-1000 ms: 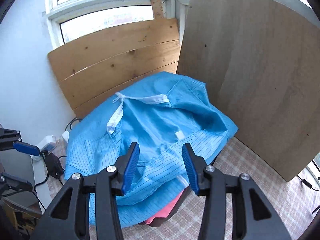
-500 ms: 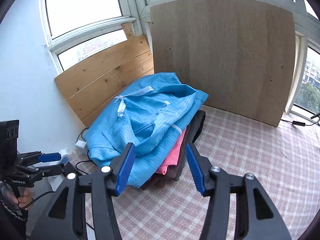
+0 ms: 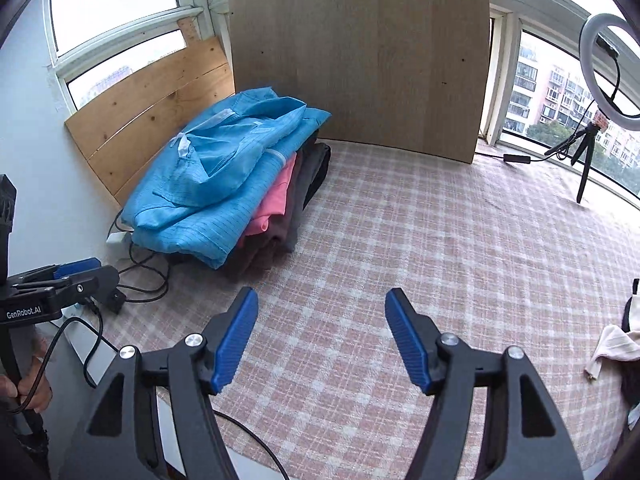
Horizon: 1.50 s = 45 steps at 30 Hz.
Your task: Fold clothes
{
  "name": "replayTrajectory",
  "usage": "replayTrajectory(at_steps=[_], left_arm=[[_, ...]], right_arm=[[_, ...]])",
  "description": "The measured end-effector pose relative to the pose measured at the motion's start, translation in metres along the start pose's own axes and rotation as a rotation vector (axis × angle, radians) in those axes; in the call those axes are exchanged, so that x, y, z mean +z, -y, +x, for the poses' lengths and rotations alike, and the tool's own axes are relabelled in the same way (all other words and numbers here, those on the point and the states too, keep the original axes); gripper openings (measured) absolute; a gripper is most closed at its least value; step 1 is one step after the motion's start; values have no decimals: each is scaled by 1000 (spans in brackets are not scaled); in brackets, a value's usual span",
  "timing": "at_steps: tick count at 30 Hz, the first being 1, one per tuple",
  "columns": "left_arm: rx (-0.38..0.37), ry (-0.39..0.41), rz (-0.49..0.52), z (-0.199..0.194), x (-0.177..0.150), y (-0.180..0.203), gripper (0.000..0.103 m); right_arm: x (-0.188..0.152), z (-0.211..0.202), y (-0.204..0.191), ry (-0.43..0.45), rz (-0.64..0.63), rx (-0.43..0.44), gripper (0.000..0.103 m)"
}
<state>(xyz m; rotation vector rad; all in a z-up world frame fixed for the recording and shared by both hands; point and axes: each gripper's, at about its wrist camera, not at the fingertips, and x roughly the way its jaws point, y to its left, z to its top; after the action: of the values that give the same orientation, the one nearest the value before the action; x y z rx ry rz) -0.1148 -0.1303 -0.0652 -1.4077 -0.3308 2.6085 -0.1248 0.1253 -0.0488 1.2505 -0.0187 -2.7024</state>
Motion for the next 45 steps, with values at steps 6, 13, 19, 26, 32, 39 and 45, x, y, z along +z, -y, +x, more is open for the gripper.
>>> replayTrajectory(at_steps=[6,13,19,26,32,39,45], left_arm=[[42,1,-46,-23,-23,27,75],[79,9,-82,-59,-69,71,75],[71,17,-84,-76,-113,107,75],[92,15,-68,-86,-132,131,75],[102,54,-75,-102,-136,143,75],[147,72,-79,-111,-140,143,77],[146,56,-66,-109,-142,147,77]], right_arm=[[-27,-33,21,6,-6,4,65],[-65,-75,45,17,-15,35,65],[-104,-103,58,37,-41,65,66],[-132,-117,67,20,-46,88,66],[-136,-131,73,45,-63,76,66],[-137,-138,73,63,-85,71,66],[-141,-138,76,55,-79,72,66]])
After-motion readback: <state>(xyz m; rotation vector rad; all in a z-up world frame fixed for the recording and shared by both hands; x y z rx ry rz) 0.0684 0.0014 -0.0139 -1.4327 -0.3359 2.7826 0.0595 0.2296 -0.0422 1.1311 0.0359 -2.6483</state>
